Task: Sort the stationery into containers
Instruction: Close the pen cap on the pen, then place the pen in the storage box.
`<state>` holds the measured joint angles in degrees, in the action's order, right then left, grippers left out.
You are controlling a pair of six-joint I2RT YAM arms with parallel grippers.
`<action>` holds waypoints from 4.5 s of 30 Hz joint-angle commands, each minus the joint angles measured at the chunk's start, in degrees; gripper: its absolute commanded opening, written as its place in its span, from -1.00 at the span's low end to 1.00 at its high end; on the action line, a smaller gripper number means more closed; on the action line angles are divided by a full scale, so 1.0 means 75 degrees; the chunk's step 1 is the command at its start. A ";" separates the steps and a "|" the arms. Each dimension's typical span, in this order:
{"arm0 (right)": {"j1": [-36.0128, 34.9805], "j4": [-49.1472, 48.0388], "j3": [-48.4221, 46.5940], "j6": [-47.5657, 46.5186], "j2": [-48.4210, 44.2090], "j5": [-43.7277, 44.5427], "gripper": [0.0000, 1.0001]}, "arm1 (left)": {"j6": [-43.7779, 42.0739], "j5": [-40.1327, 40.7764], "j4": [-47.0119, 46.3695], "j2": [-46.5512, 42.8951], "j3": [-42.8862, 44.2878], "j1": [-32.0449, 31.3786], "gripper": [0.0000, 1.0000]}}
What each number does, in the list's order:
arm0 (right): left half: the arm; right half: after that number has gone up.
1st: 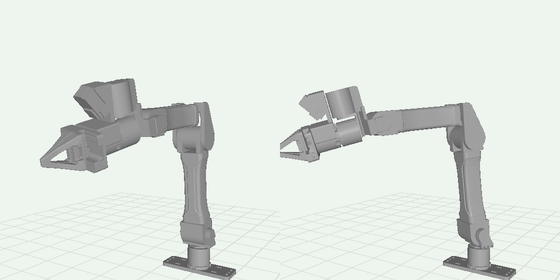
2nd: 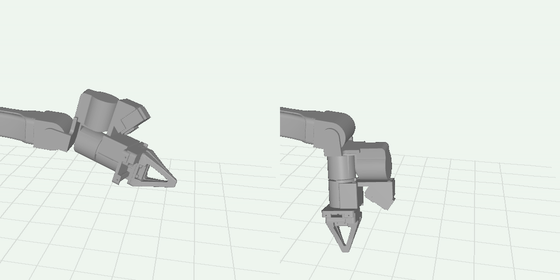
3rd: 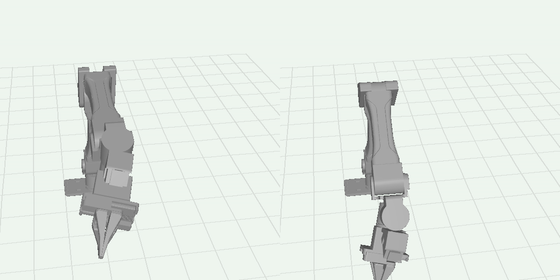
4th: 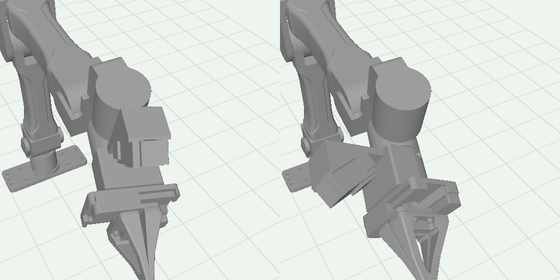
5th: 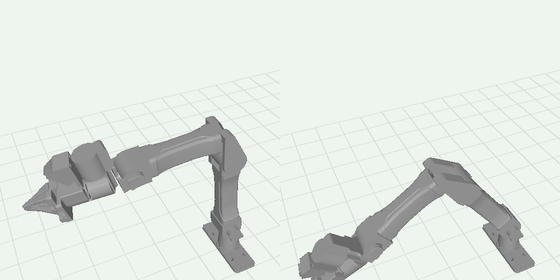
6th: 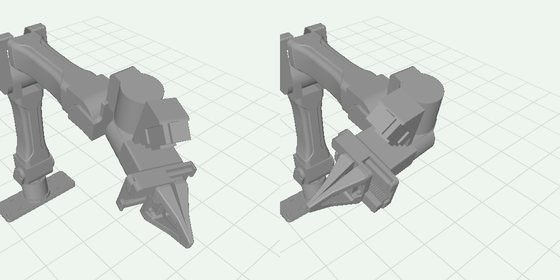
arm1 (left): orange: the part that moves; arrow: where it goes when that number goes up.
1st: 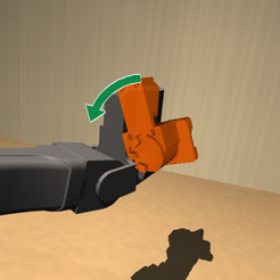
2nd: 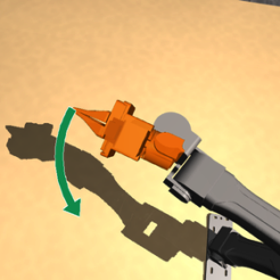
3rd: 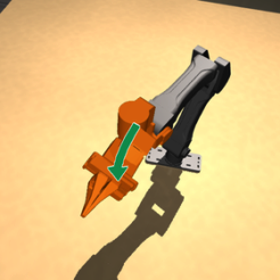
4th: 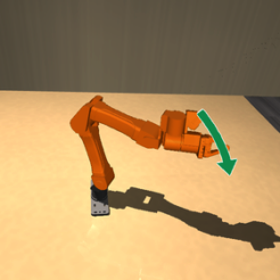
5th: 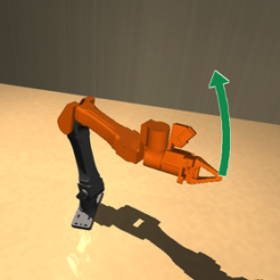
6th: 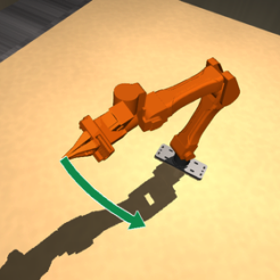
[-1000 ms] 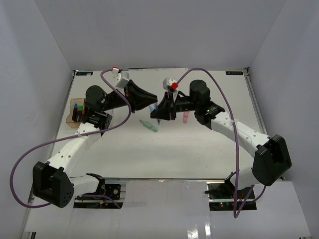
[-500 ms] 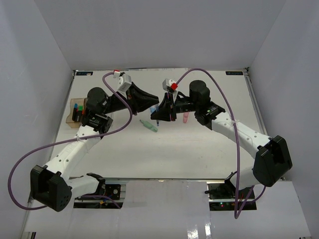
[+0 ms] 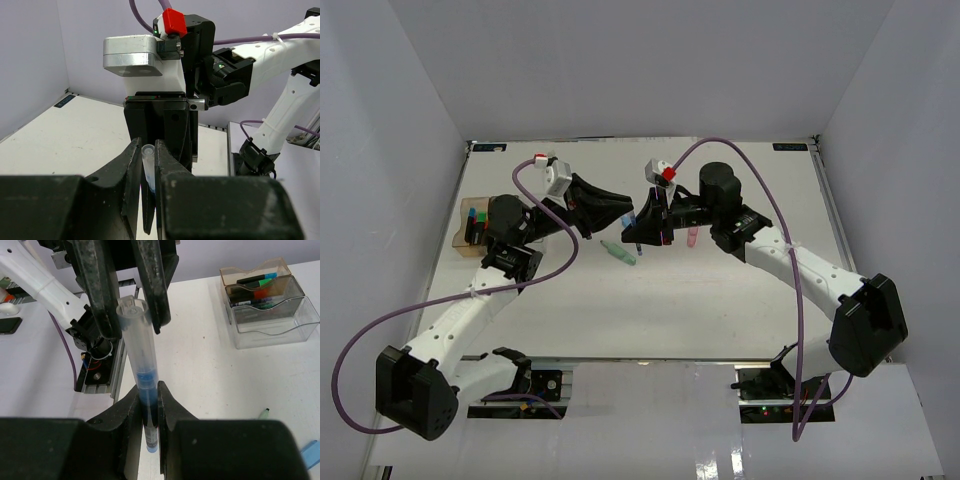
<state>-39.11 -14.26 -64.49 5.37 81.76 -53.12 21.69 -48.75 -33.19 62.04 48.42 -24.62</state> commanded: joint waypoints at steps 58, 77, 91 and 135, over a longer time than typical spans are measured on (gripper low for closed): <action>0.0774 -0.1509 -0.2700 0.0081 -0.0131 0.0111 -0.85 | 0.0013 -0.1095 0.3769 0.1010 -0.0200 -0.0432 -1.00; 0.0762 -0.2212 -0.0777 0.0667 -0.0518 0.0005 -0.84 | -0.0021 -0.0543 0.3078 0.0974 0.0505 -0.0444 -1.00; 0.0774 -0.1954 -0.0612 0.0632 -0.0577 0.0087 -0.21 | -0.0244 -0.0426 0.3031 0.0962 0.0375 -0.0444 -1.00; 0.0832 -0.0933 0.4508 0.0433 -0.3002 0.1470 0.80 | -0.4005 0.8669 0.8269 0.3773 0.4534 0.3235 -1.00</action>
<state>-33.01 -16.43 -31.92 7.20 60.69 -39.77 -6.04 13.63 27.88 89.93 78.50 -2.28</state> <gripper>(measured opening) 0.903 0.231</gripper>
